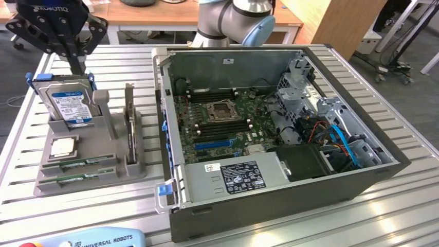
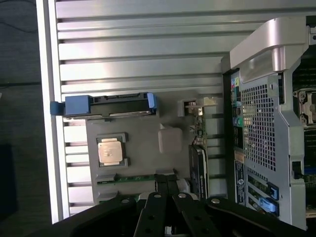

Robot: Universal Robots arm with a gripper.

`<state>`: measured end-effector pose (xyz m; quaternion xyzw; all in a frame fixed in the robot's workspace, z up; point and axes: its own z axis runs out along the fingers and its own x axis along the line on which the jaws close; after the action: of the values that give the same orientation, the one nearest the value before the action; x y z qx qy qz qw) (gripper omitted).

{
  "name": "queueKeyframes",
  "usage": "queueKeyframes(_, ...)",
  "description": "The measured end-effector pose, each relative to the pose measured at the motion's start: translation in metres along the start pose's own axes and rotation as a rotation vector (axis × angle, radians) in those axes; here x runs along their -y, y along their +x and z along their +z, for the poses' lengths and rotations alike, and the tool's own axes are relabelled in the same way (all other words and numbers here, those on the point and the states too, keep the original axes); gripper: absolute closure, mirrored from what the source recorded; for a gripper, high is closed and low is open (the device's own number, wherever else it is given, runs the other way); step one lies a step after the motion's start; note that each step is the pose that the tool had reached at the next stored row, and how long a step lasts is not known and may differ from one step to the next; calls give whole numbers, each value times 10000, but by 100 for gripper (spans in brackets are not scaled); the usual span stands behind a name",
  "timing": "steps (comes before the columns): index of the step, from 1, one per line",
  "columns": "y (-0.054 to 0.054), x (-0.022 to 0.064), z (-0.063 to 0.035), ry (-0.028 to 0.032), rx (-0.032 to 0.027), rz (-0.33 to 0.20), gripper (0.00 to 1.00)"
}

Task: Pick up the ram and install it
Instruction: 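Reach for the ram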

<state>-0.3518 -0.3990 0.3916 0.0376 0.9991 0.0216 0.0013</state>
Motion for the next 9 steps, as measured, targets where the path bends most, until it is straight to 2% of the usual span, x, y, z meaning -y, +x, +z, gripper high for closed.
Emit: queueKeyframes(9,164,12,2,1,-1,0,90)
